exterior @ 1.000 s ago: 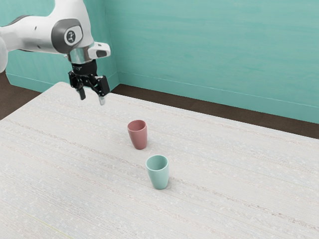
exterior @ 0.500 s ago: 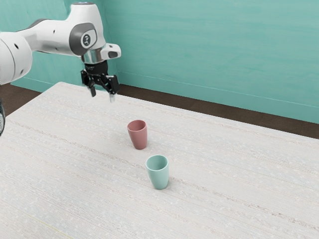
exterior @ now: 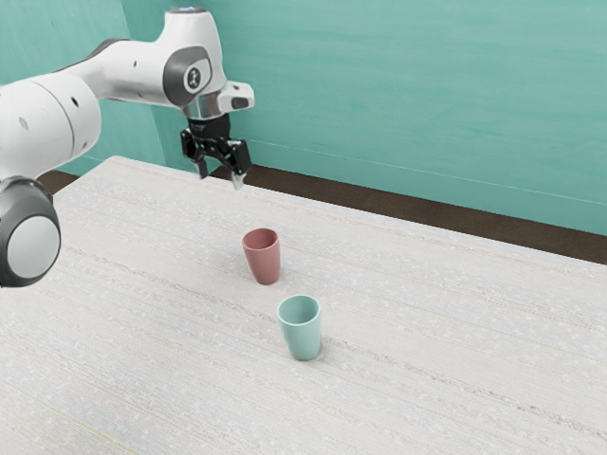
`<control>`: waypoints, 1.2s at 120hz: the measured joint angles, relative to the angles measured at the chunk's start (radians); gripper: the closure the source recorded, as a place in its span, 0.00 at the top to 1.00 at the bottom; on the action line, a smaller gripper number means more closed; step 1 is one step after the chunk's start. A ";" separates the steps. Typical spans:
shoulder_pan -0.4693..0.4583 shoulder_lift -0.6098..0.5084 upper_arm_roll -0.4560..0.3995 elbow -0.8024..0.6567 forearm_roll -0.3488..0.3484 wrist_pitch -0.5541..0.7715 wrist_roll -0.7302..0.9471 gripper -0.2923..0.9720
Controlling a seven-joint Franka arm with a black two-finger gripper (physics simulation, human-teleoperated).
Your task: Place the left cup onto the right cup
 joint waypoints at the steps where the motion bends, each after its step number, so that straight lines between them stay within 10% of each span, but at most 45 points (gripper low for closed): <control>1: 0.000 0.001 0.000 0.001 0.000 0.000 0.000 0.77; 144: 0.028 0.161 -0.042 0.116 0.006 0.039 0.002 0.77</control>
